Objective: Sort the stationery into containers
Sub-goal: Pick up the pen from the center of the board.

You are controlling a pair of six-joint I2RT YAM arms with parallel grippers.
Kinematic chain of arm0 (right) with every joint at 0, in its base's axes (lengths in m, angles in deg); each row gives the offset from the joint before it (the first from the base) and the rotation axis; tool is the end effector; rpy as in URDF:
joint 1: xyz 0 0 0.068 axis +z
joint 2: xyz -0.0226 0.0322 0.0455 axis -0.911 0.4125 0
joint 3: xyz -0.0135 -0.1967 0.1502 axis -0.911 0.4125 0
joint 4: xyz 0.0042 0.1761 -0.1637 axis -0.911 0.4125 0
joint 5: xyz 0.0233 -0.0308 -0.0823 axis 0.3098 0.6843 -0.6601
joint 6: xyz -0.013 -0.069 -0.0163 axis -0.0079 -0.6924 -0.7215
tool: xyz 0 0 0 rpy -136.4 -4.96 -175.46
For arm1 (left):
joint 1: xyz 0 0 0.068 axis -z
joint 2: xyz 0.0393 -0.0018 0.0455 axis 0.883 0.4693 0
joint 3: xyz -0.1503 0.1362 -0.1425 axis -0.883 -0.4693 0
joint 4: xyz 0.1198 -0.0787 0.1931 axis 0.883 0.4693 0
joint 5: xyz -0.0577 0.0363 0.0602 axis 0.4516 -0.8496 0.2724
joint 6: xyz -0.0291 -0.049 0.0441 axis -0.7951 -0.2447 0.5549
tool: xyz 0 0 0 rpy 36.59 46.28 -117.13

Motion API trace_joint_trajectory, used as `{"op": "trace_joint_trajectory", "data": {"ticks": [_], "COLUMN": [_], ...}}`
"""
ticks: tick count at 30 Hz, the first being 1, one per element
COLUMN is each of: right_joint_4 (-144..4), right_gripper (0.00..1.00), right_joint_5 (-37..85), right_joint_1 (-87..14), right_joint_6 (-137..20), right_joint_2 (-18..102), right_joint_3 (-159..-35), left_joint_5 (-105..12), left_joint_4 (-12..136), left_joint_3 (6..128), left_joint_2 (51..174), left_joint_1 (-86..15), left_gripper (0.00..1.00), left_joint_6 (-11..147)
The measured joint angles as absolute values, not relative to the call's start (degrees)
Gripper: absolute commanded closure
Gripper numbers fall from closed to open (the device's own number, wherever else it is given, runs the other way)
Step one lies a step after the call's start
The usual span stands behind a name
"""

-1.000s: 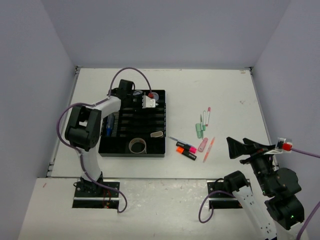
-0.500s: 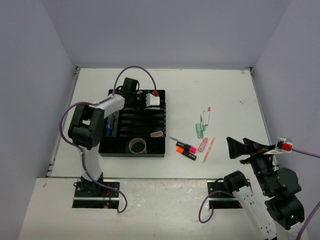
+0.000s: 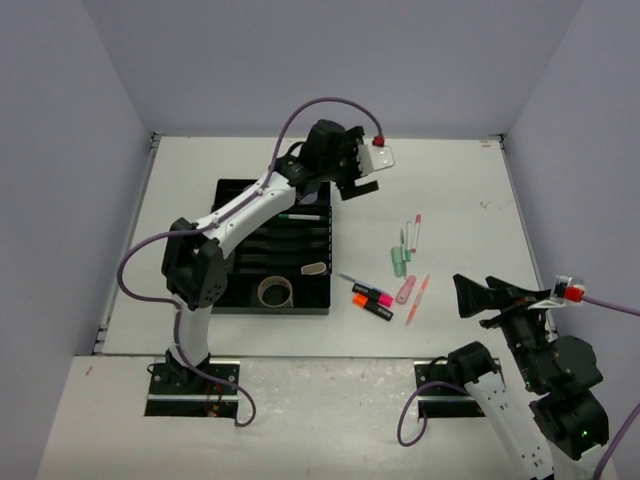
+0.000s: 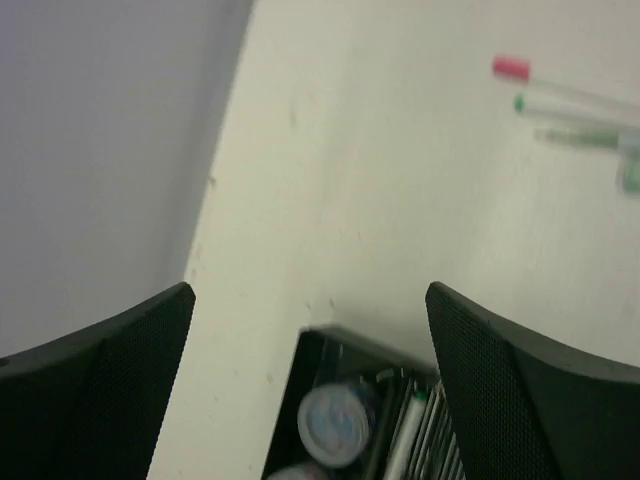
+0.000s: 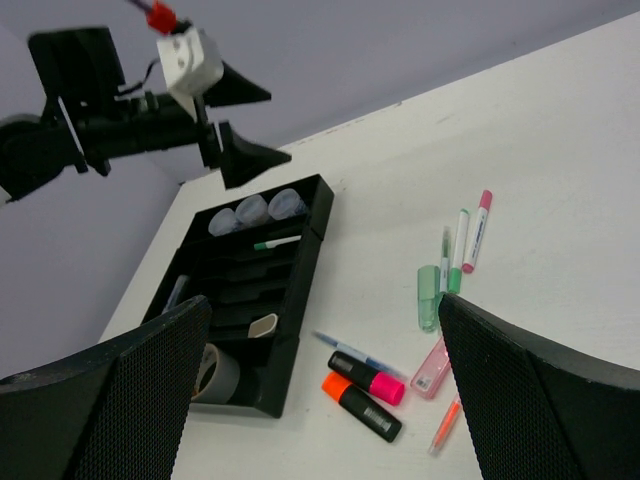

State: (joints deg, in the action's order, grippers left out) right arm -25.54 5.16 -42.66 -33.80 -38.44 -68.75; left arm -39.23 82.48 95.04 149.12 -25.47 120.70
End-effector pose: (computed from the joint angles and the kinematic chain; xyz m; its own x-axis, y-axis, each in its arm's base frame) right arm 0.0255 -0.0016 0.3228 -0.0887 0.5186 -0.8504 -0.1889 0.8295 0.5255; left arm 0.3550 -0.2830 0.2780 0.1917 0.6489 -0.7364 0.8413 0.2778 0.4638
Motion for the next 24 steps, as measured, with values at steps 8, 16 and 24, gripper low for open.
{"op": "trace_joint_trajectory", "data": {"ticks": [8, 16, 24], "right_joint_4": [-25.56, -25.52, -25.54], "right_gripper": [0.01, 0.01, 0.01], "right_joint_5": [5.12, 5.10, 5.10], "right_joint_1": [-42.66, -42.66, -42.66], "right_joint_6": [-33.80, -33.80, -33.80], "right_joint_2": [-38.44, -38.44, -38.44], "right_joint_3": [-68.68, -68.58, -68.58], "left_joint_5": [-53.54, -63.73, -66.75], "left_joint_4": [84.74, 85.94, 83.58], "left_joint_3": [119.53, 120.99, 120.04], "left_joint_2": [162.95, 176.04, 179.14], "left_joint_1": [-13.37, -11.32, -9.18], "left_gripper": [0.00, 0.20, 0.44], "left_joint_6": [92.87, 70.88, 60.13]}}
